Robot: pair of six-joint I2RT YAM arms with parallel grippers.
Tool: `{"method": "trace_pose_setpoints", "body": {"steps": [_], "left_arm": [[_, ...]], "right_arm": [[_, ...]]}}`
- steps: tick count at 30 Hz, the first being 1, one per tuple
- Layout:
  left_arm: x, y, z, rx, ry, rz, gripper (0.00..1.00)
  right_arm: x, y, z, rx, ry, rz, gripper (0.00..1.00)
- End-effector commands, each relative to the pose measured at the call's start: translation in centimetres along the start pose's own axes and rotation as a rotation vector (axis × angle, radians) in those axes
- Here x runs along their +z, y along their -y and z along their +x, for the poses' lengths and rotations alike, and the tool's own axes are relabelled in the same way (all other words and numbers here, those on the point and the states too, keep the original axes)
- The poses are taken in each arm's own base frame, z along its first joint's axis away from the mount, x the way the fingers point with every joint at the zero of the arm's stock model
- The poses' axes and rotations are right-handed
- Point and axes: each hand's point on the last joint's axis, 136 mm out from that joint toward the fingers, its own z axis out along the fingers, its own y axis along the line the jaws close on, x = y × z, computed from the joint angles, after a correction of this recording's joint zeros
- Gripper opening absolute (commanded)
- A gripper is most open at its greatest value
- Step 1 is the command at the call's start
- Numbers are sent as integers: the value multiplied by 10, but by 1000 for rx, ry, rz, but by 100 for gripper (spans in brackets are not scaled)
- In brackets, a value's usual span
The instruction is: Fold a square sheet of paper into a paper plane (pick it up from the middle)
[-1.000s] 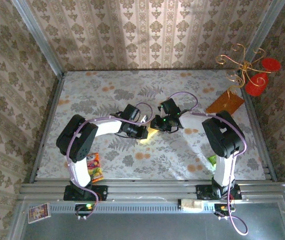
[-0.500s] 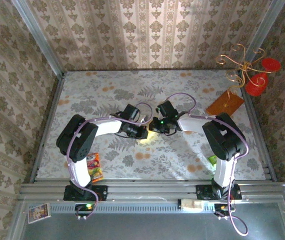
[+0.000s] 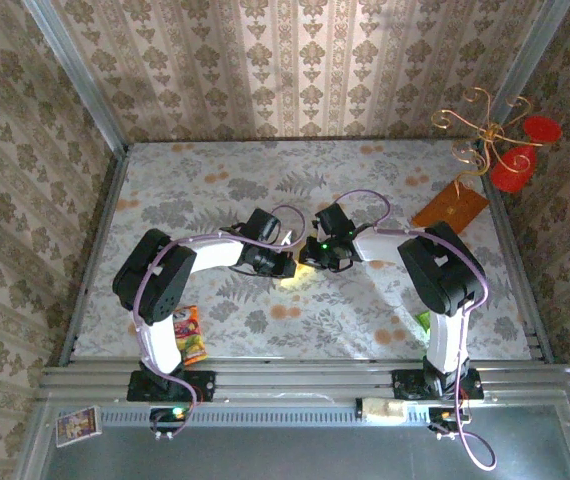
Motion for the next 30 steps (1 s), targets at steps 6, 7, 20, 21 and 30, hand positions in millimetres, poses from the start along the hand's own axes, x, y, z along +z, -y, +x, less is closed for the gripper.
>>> {"method": "trace_pose_setpoints", "body": {"steps": [6,7,20,21,30], "left_arm": [[-13,10,-1,-30,14,37,10],[-16,15,-6,-20,34,52,10],[-1,17,-5,-13,5,74,8],[0,17,-3,-12,-5,71,8],[8,1,14,-21,-62,6,7]], "right_arm": [[10,30,8,-8,-96,59,11],[9,29,8,-15,-99,57,11],[13,31,11,5,-121,49,10],[13,32,12,7,-123,51,9],[15,37,14,16,-132,74,9]]}}
